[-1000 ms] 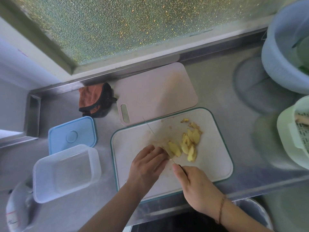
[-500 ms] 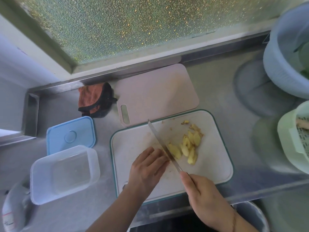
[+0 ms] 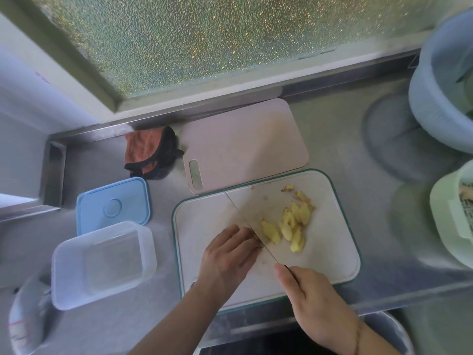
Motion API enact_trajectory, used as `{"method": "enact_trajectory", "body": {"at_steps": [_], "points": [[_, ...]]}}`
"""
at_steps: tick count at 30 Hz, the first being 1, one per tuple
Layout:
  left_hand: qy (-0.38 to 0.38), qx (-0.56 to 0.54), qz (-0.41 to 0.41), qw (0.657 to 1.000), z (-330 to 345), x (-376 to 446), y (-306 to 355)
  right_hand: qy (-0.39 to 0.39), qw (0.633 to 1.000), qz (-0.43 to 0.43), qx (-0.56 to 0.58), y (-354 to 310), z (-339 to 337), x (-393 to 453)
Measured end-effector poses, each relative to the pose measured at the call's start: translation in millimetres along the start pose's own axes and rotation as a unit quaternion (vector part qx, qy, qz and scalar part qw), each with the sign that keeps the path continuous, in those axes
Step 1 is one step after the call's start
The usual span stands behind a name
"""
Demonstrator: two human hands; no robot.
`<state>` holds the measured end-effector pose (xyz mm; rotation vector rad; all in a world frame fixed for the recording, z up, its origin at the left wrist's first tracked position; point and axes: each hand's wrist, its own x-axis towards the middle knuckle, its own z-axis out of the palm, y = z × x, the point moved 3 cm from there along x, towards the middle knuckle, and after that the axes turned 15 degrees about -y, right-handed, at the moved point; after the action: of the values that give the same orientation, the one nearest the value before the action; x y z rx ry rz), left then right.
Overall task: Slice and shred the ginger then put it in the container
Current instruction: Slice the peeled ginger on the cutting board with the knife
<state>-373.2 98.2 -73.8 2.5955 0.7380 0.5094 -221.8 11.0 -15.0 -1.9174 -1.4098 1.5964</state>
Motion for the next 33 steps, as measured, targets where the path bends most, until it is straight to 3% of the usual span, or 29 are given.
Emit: {"method": "enact_trajectory", "body": {"at_steps": [22,33], "points": [[0.011,-0.007,0.001,1.0,4.4,-2.0,-1.3,-0.045,0.999,0.013,-0.013,-12.1,-0.5,17.5],[0.015,-0.027,-0.009,0.999,3.8,-1.0,-3.4,-0.023,1.0,-0.004,-0.012,-10.0,3.2,29.4]]}}
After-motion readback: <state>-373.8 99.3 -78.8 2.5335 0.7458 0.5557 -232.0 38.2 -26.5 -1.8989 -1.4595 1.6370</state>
